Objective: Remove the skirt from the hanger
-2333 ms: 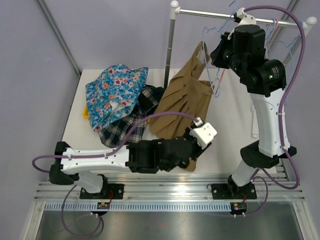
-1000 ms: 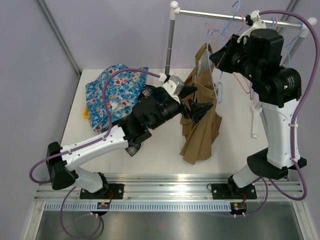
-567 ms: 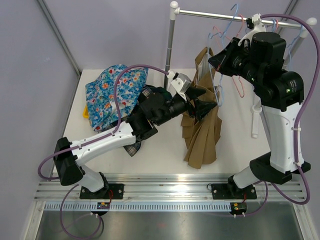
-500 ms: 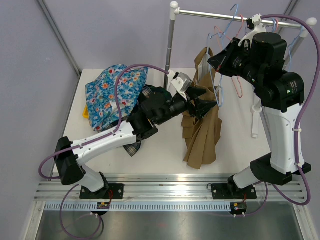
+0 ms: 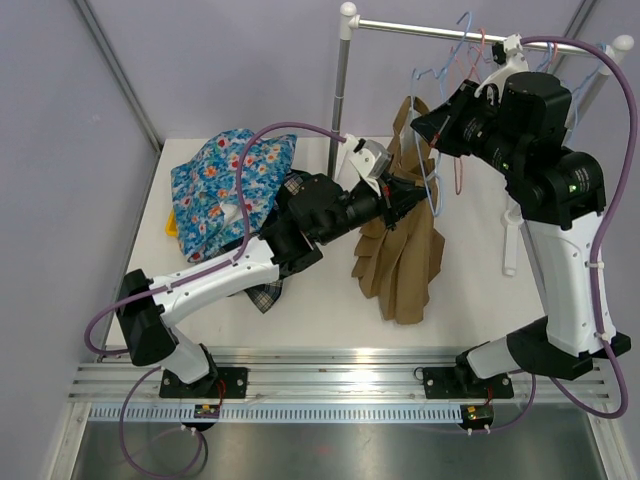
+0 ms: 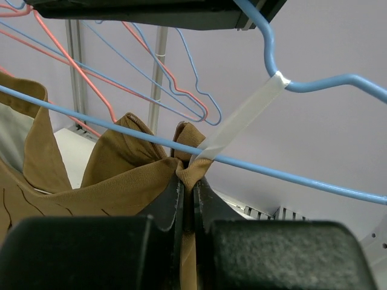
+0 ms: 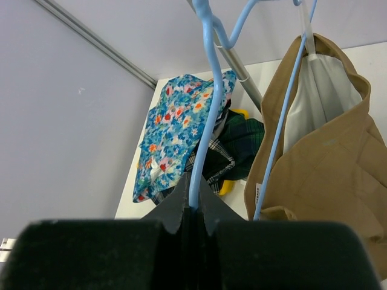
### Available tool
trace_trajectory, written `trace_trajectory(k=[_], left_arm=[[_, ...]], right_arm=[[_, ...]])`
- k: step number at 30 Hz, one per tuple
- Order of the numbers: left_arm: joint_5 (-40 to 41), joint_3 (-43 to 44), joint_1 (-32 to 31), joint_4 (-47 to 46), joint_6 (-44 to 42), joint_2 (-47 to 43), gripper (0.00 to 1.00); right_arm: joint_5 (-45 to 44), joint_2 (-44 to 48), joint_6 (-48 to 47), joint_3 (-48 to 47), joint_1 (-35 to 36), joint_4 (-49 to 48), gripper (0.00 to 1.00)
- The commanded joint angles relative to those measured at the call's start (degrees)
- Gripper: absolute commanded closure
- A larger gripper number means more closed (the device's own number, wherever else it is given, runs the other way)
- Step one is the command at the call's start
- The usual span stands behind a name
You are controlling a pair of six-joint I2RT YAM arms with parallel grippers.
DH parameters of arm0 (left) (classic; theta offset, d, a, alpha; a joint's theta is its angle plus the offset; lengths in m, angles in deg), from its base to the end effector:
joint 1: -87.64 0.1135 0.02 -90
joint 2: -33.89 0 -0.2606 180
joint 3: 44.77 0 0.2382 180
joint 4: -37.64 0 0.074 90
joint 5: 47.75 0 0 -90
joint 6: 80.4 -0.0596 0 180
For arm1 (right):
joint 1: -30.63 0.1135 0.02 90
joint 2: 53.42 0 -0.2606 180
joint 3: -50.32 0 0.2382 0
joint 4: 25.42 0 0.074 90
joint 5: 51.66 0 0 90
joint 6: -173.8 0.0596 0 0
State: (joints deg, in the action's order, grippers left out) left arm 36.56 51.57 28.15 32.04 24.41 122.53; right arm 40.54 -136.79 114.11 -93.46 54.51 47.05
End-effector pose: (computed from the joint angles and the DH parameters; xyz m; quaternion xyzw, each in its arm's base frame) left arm 0.1876 -0.3300 0.4366 0.2716 0.5584 -0.4976 0.6057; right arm 0.2168 0.0985 0.5516 0.0315 0.7768 0.2997 0.5530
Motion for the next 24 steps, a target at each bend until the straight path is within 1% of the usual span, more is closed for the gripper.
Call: trace_trajectory(k=[1, 5, 8, 10, 11, 15, 19, 24], left_arm=[[-0.2, 1.39, 0.42, -2.42, -0.48, -2.68, 1.0], [-0.99, 0.25, -0.54, -0.56, -1.18, -5.84, 1.0], [1.02, 0.25, -2.3, 1.99, -3.38, -7.25, 1.0], [1.91, 0.68, -3.18, 3.83, -4.61, -7.78, 1.0], [2.44, 0.95, -3.44, 4.45, -4.96, -7.87, 1.0], [2.62, 1.91, -3.62, 7.17, -6.02, -8.13, 1.0], [2.35, 2.71, -4.24, 8.76, -6.63, -8.04, 1.0], [4.19, 1.57, -5.73, 10.6, -8.13, -9.36, 1.0]], right_arm=[[-1.14, 2.86, -0.16, 1.82, -0.06, -8.31, 1.0], [-6.48, 3.48, -2.0, 6.13, -0.06, -11.47, 1.0], [-11.23, 3.3, -4.54, 8.77, 0.03, -14.54, 1.0], [-13.96, 3.48, -5.78, 11.14, 0.73, -16.31, 1.0], [-16.85, 3.57, -7.09, 11.93, 1.25, -18.14, 1.0], [-21.0, 3.57, -8.86, 15.27, 2.14, -21.58, 1.0], [-23.64, 2.69, -10.61, 16.42, 3.36, -24.05, 1.0], [-27.85, 0.93, -14.83, 15.72, 4.07, -26.86, 1.0]])
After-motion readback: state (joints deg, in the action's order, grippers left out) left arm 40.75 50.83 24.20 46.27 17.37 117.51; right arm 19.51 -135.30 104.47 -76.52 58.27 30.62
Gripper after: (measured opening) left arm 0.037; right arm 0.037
